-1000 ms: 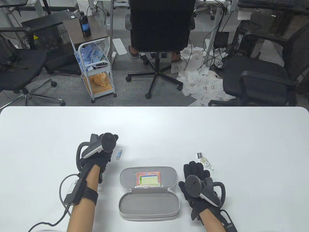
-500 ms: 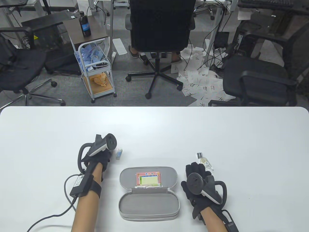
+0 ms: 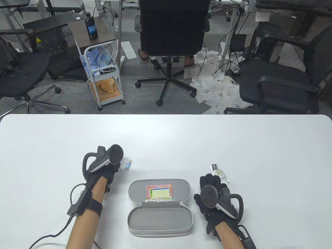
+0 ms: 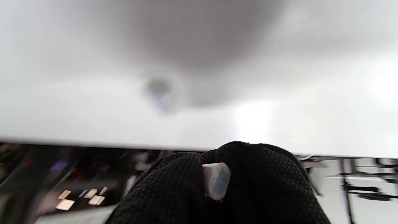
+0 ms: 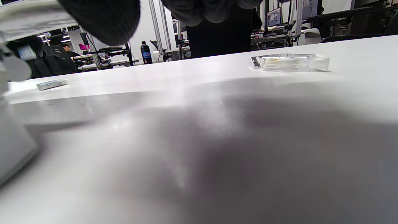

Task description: Pack double-layer zippered pencil case

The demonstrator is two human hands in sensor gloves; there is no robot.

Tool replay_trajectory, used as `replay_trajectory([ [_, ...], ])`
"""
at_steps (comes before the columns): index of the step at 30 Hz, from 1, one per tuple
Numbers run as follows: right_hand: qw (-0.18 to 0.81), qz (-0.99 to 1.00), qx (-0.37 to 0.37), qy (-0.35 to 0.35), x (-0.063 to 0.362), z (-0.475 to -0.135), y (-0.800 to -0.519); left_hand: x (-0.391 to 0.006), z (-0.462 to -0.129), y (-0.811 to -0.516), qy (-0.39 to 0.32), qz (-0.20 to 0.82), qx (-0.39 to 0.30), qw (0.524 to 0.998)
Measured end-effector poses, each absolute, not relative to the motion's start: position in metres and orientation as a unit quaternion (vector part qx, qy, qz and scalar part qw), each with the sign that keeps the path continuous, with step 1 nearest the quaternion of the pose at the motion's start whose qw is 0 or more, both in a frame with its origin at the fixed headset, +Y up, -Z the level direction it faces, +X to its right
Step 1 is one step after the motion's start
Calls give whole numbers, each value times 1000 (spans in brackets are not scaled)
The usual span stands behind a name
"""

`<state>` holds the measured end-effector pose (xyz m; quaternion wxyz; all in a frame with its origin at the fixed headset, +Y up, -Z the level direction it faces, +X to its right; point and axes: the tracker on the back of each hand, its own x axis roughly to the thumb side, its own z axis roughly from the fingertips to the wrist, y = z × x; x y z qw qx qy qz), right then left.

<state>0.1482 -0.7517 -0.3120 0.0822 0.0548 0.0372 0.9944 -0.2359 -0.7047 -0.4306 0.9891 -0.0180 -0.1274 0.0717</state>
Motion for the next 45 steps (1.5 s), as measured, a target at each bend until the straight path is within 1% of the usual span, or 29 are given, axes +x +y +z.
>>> replay_trajectory([
  [1, 83, 994, 57, 39, 148, -312, -752, -229, -413, -690, -175, 106, 16, 979],
  [2, 84, 994, 58, 40, 147, -312, -752, -223, -401, -683, -216, 120, 30, 969],
  [3, 86, 994, 61, 40, 146, -312, -752, -209, -379, -674, -270, 126, 30, 954],
  [4, 87, 993, 63, 40, 145, -312, -751, -193, -356, -671, -329, 114, 14, 937],
  [5, 87, 993, 65, 39, 145, -311, -750, -181, -342, -671, -368, 96, -3, 925],
  [6, 89, 993, 69, 37, 143, -311, -749, -162, -319, -675, -396, 61, -21, 916],
  [7, 89, 993, 72, 36, 142, -311, -748, -148, -303, -680, -419, 36, -26, 907],
  [9, 91, 992, 78, 33, 139, -310, -746, -124, -279, -692, -451, 4, -33, 892],
  [11, 88, 993, 80, 26, 138, -310, -745, -109, -265, -705, -464, -29, -38, 885],
  [14, 84, 993, 83, 24, 137, -309, -745, -100, -256, -723, -463, -102, -41, 880],
  [15, 85, 993, 83, 23, 138, -309, -744, -100, -254, -726, -460, -110, -45, 880],
  [16, 89, 992, 82, 22, 138, -309, -744, -102, -253, -726, -457, -107, -31, 883],
  [17, 91, 992, 82, 22, 138, -309, -743, -104, -254, -724, -458, -95, -28, 884],
  [18, 91, 992, 82, 22, 138, -309, -744, -107, -256, -721, -455, -78, -40, 886],
  [19, 92, 992, 82, 23, 138, -309, -744, -113, -261, -713, -445, -47, -44, 893],
  [21, 92, 992, 82, 23, 138, -309, -744, -128, -277, -694, -421, 5, -30, 906],
  [22, 93, 992, 82, 23, 138, -309, -744, -141, -292, -681, -395, 27, 3, 918],
  [24, 96, 992, 84, 21, 139, -308, -744, -165, -322, -667, -335, 37, 55, 940],
  [25, 95, 992, 83, 20, 139, -307, -743, -178, -344, -667, -294, 29, 54, 954],
  [27, 97, 992, 82, 18, 140, -307, -742, -195, -380, -679, -226, 24, -22, 974],
  [28, 99, 992, 82, 17, 141, -307, -742, -204, -401, -692, -191, 24, -75, 978],
  [30, 100, 992, 81, 18, 141, -307, -742, -212, -425, -713, -152, 17, -134, 979],
  [31, 100, 992, 81, 18, 142, -307, -742, -214, -437, -726, -136, 7, -164, 977],
  [34, 102, 991, 77, 24, 144, -308, -744, -212, -453, -753, -112, 1, -221, 969],
  [36, 106, 991, 75, 28, 145, -310, -746, -210, -458, -763, -109, -21, -229, 967],
  [38, 109, 990, 78, 28, 146, -310, -746, -207, -460, -768, -102, -36, -251, 962],
  [41, 101, 992, 78, 15, 148, -310, -747, -202, -460, -764, -107, -79, -218, 967],
  [44, 100, 992, 78, 19, 148, -310, -747, -197, -459, -765, -136, -118, -161, 970],
  [45, 103, 991, 77, 18, 149, -310, -747, -196, -459, -766, -147, -124, -155, 969],
])
